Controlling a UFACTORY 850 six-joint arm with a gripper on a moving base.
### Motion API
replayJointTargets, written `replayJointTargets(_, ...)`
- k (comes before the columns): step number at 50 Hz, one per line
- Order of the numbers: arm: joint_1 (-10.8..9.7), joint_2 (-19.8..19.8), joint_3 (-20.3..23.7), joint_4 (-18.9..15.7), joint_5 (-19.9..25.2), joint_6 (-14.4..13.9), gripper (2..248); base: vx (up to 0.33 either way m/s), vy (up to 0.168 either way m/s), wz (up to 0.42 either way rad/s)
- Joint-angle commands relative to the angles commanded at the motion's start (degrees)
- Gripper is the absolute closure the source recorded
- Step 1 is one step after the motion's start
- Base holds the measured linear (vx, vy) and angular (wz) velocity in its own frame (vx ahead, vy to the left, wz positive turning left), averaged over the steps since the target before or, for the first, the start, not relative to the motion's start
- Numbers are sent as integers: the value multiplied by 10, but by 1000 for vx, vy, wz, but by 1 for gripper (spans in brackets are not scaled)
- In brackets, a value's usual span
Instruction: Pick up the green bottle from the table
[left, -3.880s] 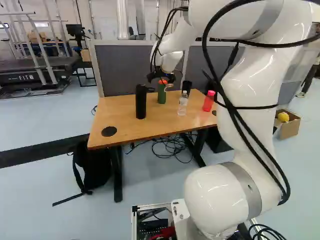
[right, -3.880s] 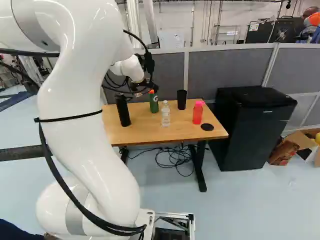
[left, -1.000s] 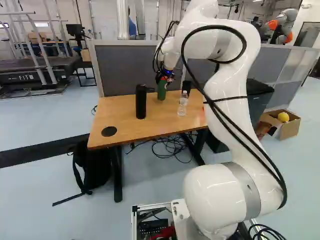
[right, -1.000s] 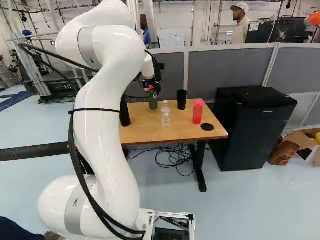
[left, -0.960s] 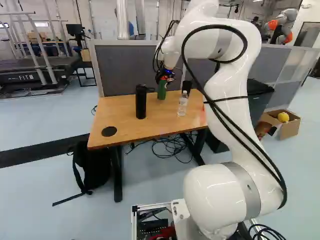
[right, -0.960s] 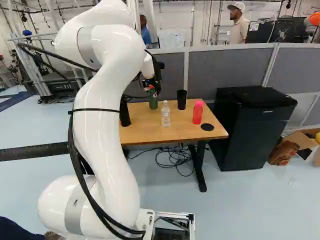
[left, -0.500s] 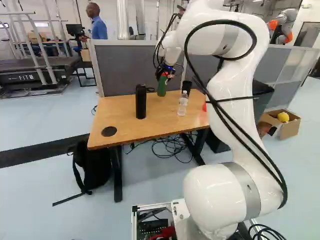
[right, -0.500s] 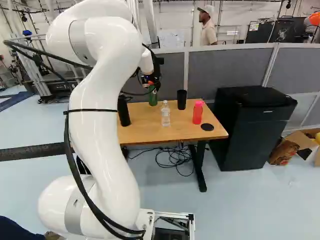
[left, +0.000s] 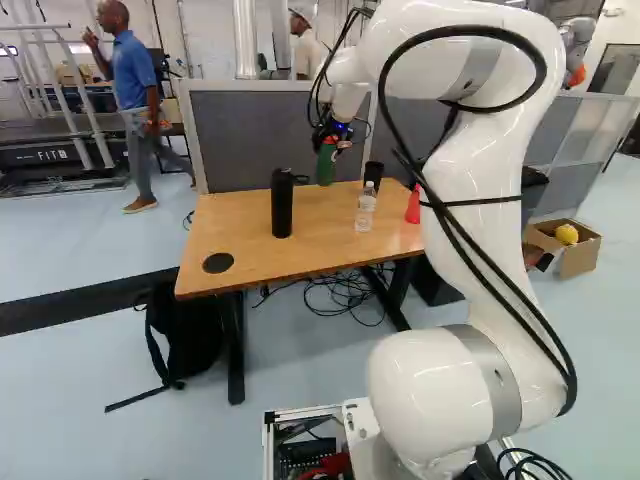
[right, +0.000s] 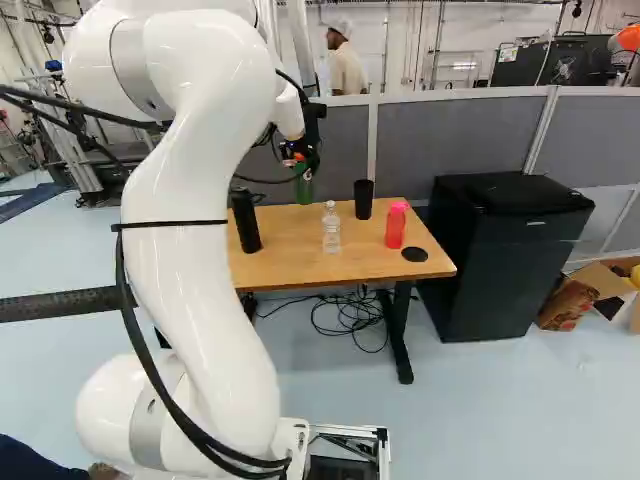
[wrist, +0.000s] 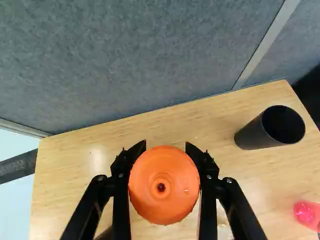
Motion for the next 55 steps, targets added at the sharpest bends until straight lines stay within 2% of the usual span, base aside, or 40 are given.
replayJointTargets(34, 0, 62, 31, 0, 0, 0, 128, 0, 0, 0)
replayJointTargets(55, 1, 86, 55, 0, 0, 0, 128, 0, 0, 0)
